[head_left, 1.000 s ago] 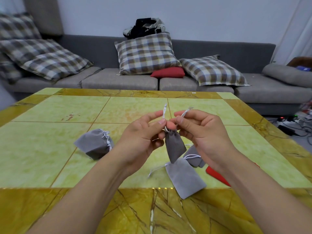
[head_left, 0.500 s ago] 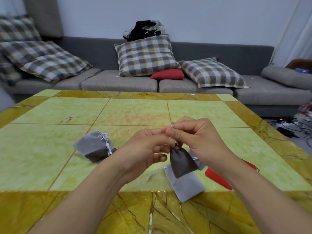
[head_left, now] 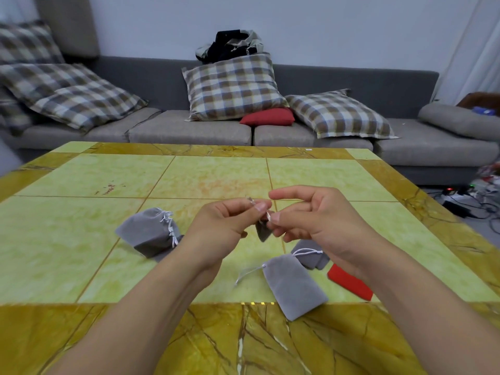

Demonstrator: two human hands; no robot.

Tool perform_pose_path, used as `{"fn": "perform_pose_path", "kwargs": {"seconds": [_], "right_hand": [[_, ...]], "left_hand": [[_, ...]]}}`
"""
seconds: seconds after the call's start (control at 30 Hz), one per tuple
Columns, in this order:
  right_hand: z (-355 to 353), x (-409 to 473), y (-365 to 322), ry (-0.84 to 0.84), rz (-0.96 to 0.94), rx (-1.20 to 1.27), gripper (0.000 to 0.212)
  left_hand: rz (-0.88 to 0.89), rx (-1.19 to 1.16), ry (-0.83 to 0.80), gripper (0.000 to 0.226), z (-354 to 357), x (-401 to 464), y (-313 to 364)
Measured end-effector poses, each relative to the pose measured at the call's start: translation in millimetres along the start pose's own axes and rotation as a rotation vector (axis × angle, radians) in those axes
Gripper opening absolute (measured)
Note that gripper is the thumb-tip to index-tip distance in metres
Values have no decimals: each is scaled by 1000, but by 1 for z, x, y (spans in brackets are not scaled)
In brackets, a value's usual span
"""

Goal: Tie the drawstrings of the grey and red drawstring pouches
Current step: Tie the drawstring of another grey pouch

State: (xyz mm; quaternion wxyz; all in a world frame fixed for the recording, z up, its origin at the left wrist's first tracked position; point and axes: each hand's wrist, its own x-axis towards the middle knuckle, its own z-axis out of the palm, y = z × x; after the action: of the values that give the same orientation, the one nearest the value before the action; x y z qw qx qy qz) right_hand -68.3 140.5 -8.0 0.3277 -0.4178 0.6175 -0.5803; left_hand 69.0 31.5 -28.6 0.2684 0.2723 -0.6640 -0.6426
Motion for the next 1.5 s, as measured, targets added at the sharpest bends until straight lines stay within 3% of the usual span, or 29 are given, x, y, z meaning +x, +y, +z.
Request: {"fn": "perform_pose_path", "kwargs": {"seconds": [0.07,0.17,0.37,0.5,0.6,0.73,0.83,0.97,1.07,1.23,1.37,1.5], "right_hand": [[4,-3,0,-52,48,13,37],[5,-3,0,-51,22,-73,23],[4,-1,1,5,-109,-302,7],[3,0,4,5,-181,-384,10],[3,-1,4,-35,-160,-297,7],[7,0,7,32,-177,-275,13],[8,1,9,16,-154,-189,13],[9,1,6,-53,81,217,17],[11,0,6,-127,162,334,18],[1,3,10,-177,218,307,35],[-3,5,15,-251,188,272,20],[0,5,18,-263,167,231,26]], "left_hand": [[30,-30,-14,9,0,-1,3],[66,-56,-74,5,-3,-3,6],[156,33,-28,16,-8,-4,11],[328,153,41,11,-8,-2,9],[474,323,98,11,-4,-3,5],[727,633,236,13,-2,-5,1],[828,689,255,14,-3,-4,2],[695,444,288,22,-2,-4,5],[603,303,300,29,0,-7,8],[459,103,230,15,4,-10,13],[271,-78,110,11,3,-10,11],[396,18,97,12,1,-10,13]]}}
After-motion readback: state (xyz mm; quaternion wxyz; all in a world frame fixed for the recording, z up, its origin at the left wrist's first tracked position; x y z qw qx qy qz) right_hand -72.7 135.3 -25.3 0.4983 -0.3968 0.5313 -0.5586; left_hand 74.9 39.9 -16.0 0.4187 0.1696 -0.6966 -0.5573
